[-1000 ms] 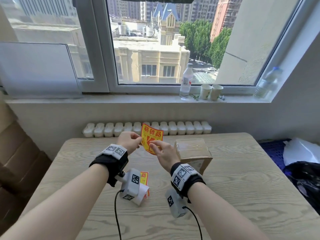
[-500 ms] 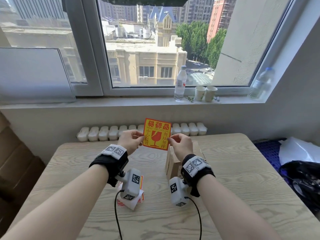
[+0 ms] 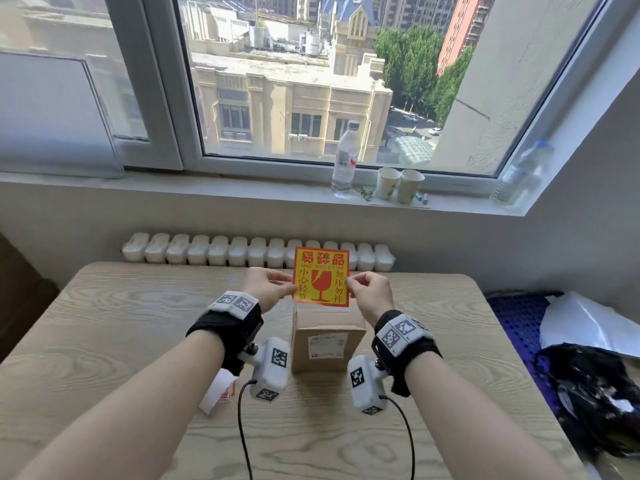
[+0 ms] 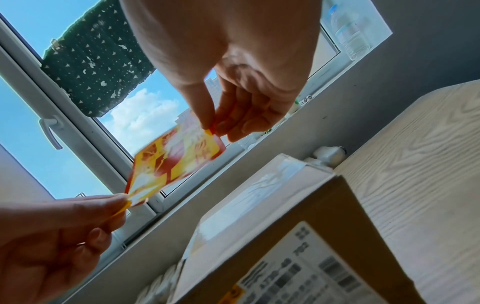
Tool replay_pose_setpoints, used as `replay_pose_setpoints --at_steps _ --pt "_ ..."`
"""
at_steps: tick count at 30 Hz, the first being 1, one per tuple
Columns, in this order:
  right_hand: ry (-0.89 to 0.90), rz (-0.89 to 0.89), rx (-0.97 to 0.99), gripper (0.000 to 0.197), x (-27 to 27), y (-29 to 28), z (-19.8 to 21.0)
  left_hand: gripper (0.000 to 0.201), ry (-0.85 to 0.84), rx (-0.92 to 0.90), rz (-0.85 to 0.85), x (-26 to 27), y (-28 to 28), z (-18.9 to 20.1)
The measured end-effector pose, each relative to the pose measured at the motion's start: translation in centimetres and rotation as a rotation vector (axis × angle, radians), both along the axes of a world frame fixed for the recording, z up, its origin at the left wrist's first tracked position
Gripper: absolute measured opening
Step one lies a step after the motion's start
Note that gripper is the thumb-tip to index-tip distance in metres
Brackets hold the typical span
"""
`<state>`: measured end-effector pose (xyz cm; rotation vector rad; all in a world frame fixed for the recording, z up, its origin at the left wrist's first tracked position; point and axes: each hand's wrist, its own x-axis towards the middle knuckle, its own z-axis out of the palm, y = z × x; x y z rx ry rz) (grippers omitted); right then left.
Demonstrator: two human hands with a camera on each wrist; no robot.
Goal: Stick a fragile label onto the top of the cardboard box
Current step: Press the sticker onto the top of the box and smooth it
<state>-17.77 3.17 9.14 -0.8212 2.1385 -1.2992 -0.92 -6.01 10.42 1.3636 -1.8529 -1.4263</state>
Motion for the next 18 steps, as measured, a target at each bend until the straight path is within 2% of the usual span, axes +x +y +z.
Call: replay_pose_setpoints --at_steps 4,7,9,18 --pt "0.033 0.068 0.051 0.016 -2.2 0.1 -0.8 0.020 -0.038 0.047 0.080 -1.4 0.4 -1.2" --pt "0.025 0.091 0.098 0.019 -3.3 -0.2 -1.8 0.028 -0.085 0.058 0.122 -2.3 0.4 -2.1" --pt "0.024 0.089 0.129 0.013 -3.4 -0.2 -2.3 0.032 -0.113 0.070 0.146 -2.5 0.5 -2.4" --pt "0.074 0.085 0.260 0.012 -3.2 -0.1 -3.7 0.038 -0.211 0.115 0.149 -2.3 0.9 -3.4"
